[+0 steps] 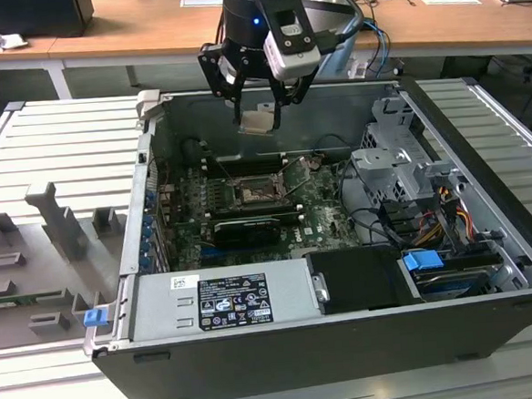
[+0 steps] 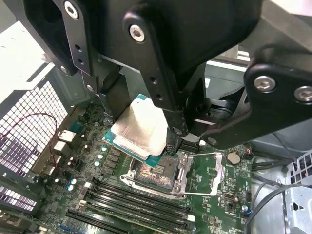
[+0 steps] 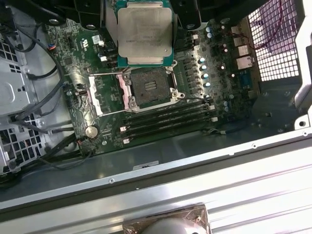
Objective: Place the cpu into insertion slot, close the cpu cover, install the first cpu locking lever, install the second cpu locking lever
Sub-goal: 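Place the cpu into insertion slot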
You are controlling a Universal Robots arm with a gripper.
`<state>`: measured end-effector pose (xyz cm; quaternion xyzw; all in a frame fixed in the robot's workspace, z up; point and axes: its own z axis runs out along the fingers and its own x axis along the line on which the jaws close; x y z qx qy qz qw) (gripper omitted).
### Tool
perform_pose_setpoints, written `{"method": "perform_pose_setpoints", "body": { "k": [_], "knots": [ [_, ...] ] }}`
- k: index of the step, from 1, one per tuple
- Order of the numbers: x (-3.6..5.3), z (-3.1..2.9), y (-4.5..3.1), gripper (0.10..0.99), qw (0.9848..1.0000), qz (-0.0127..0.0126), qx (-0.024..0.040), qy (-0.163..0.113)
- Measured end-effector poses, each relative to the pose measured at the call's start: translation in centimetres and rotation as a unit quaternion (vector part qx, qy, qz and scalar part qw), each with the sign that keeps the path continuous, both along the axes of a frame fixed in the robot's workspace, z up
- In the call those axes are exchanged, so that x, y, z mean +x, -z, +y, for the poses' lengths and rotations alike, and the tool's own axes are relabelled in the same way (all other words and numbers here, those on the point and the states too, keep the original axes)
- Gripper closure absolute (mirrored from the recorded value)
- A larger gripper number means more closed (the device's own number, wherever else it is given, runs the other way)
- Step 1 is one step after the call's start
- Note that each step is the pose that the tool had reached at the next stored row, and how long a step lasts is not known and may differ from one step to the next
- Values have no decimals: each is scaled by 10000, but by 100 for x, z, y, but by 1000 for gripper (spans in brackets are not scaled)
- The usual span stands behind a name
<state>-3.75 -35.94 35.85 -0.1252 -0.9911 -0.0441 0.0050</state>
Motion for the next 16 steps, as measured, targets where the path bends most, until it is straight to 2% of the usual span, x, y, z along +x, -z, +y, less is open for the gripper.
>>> {"method": "perform_pose_setpoints", "body": {
  "k": [16],
  "knots": [
    [0, 0, 8, 549, 9992, 0, 0, 399]
  ]
}}
